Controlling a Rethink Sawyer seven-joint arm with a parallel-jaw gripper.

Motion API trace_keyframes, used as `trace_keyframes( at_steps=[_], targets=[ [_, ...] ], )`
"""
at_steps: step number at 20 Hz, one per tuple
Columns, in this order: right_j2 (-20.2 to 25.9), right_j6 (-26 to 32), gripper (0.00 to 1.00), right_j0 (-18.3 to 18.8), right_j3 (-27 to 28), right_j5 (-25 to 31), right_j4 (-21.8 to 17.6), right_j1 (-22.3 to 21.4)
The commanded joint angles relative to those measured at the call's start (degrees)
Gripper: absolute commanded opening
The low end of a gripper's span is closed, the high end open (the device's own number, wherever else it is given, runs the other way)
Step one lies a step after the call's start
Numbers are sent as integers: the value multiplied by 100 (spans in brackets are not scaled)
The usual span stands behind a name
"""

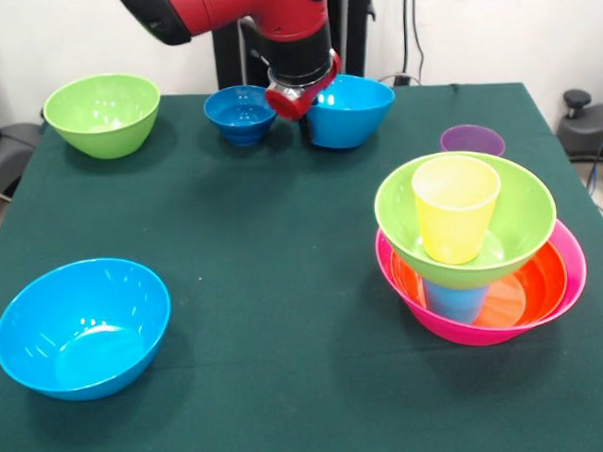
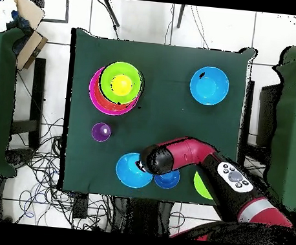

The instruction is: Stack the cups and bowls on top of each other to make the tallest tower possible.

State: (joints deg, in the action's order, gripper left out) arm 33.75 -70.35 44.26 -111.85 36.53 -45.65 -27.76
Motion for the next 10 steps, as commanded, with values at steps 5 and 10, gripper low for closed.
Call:
trace_keyframes(
  at_steps=[5,10],
  targets=[
    [508,57,0,56,421,370,863,-513],
    [719,411,0,165,450,953,1338,-864]
  ],
)
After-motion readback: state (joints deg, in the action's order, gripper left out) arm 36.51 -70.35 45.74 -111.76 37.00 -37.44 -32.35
